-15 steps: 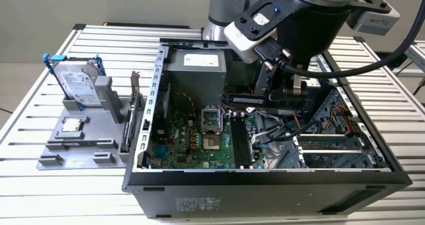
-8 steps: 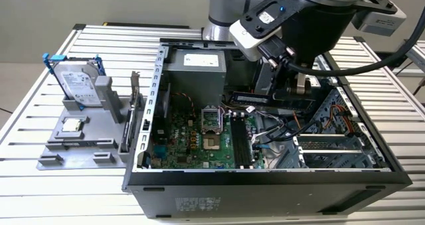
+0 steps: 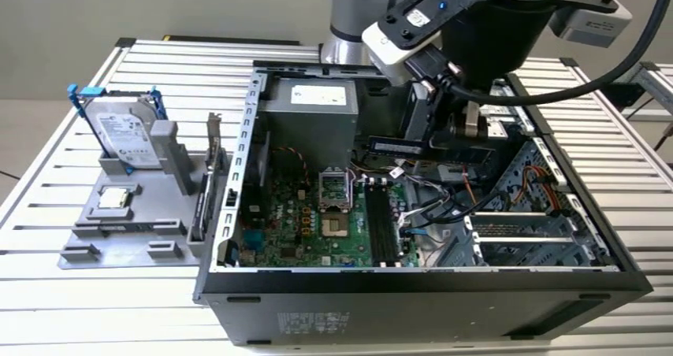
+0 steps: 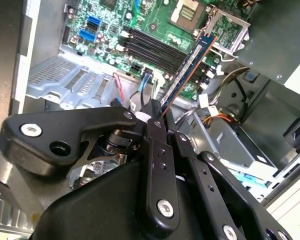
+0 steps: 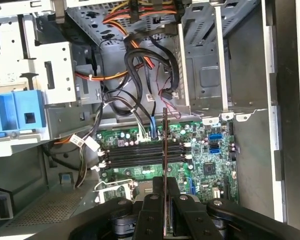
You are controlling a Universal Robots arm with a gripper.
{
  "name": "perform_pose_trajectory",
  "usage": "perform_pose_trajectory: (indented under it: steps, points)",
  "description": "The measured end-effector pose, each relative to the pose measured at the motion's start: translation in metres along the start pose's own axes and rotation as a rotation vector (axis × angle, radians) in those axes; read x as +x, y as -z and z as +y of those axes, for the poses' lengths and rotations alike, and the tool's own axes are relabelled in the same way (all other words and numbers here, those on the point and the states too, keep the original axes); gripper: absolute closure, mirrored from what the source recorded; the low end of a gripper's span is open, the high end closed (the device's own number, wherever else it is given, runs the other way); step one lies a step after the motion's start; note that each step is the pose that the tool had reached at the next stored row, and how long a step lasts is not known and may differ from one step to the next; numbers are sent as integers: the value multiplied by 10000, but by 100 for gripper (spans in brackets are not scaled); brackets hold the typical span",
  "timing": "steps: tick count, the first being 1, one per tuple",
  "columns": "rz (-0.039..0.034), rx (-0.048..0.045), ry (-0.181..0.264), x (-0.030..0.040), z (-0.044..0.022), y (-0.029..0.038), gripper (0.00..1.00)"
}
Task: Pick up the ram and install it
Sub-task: 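Pick up the ram and move it above insertion slot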
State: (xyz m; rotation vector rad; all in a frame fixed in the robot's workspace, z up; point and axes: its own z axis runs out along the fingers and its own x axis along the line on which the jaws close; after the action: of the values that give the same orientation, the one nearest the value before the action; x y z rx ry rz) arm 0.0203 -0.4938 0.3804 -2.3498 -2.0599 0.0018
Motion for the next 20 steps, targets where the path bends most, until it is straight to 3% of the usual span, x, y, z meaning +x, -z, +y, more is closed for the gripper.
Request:
perform_pose_trajectory:
  steps: [4,20]
  points:
    - [-1,0,60,38,0,-1,100]
    - [-5,3,289,43,25,-1,100]
